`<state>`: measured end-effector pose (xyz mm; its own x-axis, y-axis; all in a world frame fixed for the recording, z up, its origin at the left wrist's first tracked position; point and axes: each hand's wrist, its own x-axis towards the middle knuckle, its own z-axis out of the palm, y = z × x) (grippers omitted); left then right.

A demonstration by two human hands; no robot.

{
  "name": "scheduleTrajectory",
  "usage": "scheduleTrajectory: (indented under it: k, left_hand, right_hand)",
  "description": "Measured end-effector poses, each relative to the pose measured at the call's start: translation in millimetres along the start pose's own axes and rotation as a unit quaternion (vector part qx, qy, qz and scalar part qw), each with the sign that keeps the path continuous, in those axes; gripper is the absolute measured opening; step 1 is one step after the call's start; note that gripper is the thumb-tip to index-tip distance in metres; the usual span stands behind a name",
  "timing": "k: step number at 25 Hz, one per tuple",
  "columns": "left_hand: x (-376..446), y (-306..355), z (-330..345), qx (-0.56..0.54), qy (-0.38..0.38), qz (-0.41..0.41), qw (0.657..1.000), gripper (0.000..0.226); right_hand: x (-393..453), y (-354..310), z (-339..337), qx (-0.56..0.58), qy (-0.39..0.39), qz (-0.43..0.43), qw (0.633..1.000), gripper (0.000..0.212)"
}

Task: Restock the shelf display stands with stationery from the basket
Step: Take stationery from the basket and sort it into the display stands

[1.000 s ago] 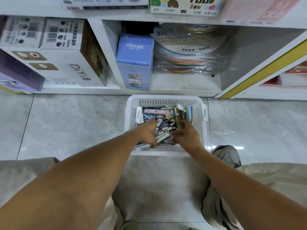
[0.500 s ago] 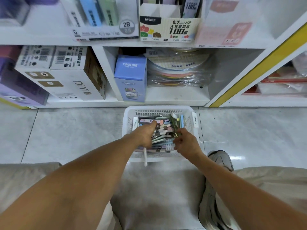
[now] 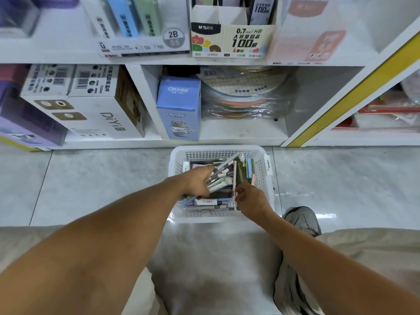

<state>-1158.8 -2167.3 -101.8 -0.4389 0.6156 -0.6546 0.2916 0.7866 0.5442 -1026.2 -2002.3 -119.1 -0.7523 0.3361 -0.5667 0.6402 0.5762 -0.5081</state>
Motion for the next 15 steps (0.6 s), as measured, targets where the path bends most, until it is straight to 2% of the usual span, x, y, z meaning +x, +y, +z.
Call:
scheduleTrajectory:
  k: [3, 4, 5, 7, 9, 13, 15]
  left_hand:
    - [-5, 0, -2, -0.011, -0.014, 0.014, 1.0, 0.05]
    - [-7, 1, -4, -0.022, -0.019, 0.017, 0.999, 0.048]
    - [-10, 3, -7, -0.032, -0.026, 0.019, 0.999, 0.048]
    - [-19, 11, -15, -0.042, -0.041, 0.028, 0.998, 0.046]
    - [-27, 20, -26, -0.033, -0.045, 0.047, 0.997, 0.043]
    - [-47, 42, -44, -0.091, -0.042, 0.051, 0.994, 0.042]
    - [-59, 53, -50, -0.129, -0.031, 0.054, 0.99, 0.044]
  right_hand:
    - [0, -1, -6, 0.009, 0.009, -0.005, 1.0, 0.023]
    - [-1, -2, -10, 0.05, 0.016, 0.002, 0.999, 0.023]
    - [-1, -4, -15, 0.136, 0.024, 0.021, 0.99, 0.023]
    - [-3, -14, -33, 0.364, 0.024, 0.075, 0.928, 0.026]
    - [-4, -29, -55, 0.508, 0.005, 0.093, 0.856, 0.019]
    - [-11, -56, -82, 0.575, 0.024, 0.047, 0.817, 0.004]
    - [-16, -65, -95, 0.59, 0.033, 0.028, 0.806, 0.007]
